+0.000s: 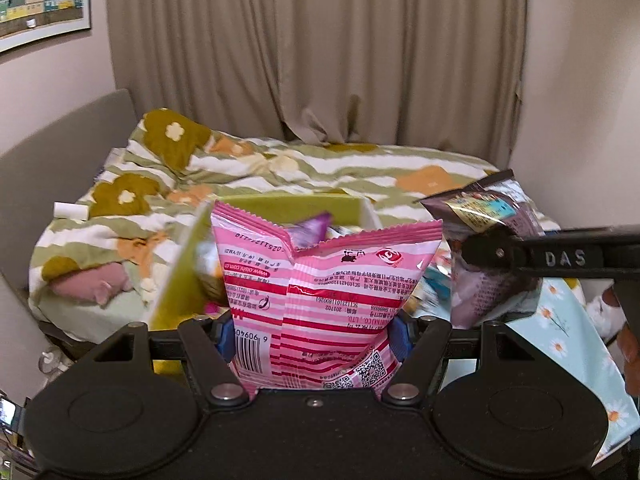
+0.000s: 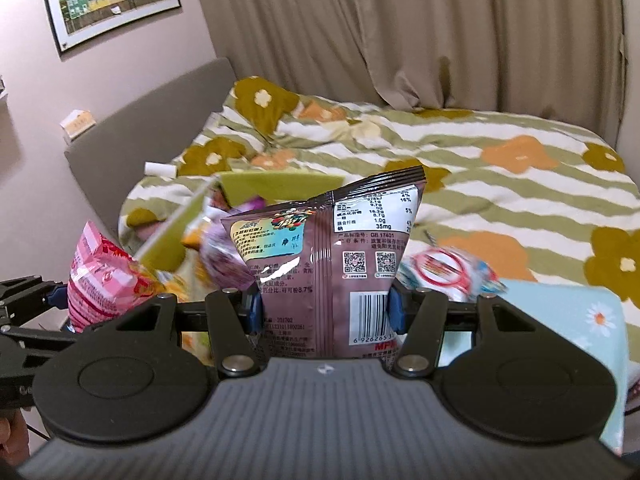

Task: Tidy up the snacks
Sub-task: 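Carry pink and brown bags over the box and open both tools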

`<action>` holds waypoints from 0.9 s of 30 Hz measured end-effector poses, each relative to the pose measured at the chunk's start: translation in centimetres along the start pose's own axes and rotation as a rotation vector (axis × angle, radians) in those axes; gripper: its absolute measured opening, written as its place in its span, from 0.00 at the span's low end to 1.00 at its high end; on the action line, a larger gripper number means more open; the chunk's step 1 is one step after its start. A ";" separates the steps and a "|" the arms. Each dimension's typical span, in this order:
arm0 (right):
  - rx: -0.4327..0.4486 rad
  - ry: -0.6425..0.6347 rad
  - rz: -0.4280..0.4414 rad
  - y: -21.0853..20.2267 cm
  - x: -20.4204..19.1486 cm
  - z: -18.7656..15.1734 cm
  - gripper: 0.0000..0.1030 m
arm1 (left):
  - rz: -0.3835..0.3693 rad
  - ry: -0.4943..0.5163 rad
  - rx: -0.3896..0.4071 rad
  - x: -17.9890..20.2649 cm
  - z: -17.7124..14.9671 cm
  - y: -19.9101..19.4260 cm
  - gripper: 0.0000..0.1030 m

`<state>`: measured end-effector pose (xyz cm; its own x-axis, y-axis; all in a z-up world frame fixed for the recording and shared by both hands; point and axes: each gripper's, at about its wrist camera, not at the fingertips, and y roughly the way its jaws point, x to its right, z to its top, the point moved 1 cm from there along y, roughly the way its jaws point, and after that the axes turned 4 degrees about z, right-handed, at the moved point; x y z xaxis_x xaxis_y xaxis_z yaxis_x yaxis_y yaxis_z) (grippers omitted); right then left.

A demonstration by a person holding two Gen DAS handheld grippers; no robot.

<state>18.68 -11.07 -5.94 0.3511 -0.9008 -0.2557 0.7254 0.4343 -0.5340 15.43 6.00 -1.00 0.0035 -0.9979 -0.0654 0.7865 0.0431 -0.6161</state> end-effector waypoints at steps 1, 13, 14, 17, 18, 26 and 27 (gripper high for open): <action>0.005 0.000 0.001 0.4 -0.8 0.4 0.68 | 0.002 -0.003 0.004 -0.8 0.4 0.1 0.70; 0.041 0.032 -0.054 5.4 -6.4 4.9 0.68 | -0.062 -0.005 -0.003 -8.2 5.4 5.8 0.71; 0.041 0.036 -0.063 5.8 -6.6 5.2 0.68 | -0.070 -0.001 -0.010 -8.4 5.7 6.4 0.71; 0.040 0.044 -0.087 7.2 -6.9 6.4 0.68 | -0.099 0.010 -0.035 -8.8 6.2 8.2 0.71; 0.041 0.045 -0.096 7.7 -6.9 6.9 0.68 | -0.105 0.015 -0.045 -8.9 6.3 8.9 0.71; 0.045 0.054 -0.126 11.1 -6.7 9.5 0.68 | -0.123 0.012 -0.128 -9.8 5.8 12.3 0.71; 0.042 0.061 -0.124 11.6 -6.7 9.7 0.68 | -0.128 0.008 -0.138 -9.9 5.8 12.6 0.73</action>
<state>30.49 -0.01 -2.60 0.2213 -0.9455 -0.2389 0.7856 0.3180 -0.5307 28.87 16.11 -3.55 -0.0965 -0.9952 0.0145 0.6883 -0.0773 -0.7213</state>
